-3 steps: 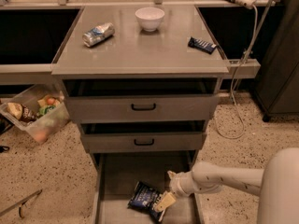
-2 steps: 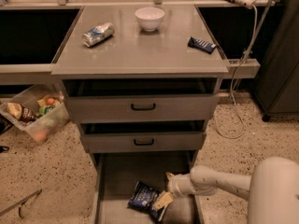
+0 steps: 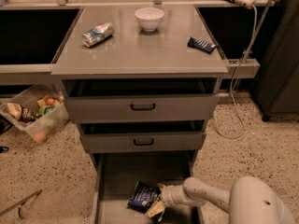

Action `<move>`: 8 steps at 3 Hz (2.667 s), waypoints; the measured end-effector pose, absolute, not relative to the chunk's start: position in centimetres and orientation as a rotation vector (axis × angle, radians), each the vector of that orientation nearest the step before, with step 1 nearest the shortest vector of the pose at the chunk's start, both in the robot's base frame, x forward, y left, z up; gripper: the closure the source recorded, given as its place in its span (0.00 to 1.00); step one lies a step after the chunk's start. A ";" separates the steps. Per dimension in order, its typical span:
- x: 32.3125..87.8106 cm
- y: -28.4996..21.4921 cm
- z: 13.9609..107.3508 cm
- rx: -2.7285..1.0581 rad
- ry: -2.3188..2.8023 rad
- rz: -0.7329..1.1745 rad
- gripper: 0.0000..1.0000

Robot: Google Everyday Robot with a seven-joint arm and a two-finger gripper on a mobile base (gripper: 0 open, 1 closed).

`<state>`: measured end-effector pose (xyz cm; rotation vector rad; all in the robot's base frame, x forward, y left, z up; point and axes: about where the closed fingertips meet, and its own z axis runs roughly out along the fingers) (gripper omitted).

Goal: Pick blue chip bag from bottom drawer and place on counter

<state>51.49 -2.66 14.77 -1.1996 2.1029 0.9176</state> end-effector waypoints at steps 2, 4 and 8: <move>50.4 -3.0 13.0 -1.176 2.129 0.917 0.00; 50.3 -3.0 13.0 -1.176 2.129 0.919 0.41; 53.7 -1.7 32.6 -1.294 1.882 1.032 1.00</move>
Offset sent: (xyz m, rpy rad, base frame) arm -0.0223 -0.0140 -0.0399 -0.0187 0.0368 -0.0507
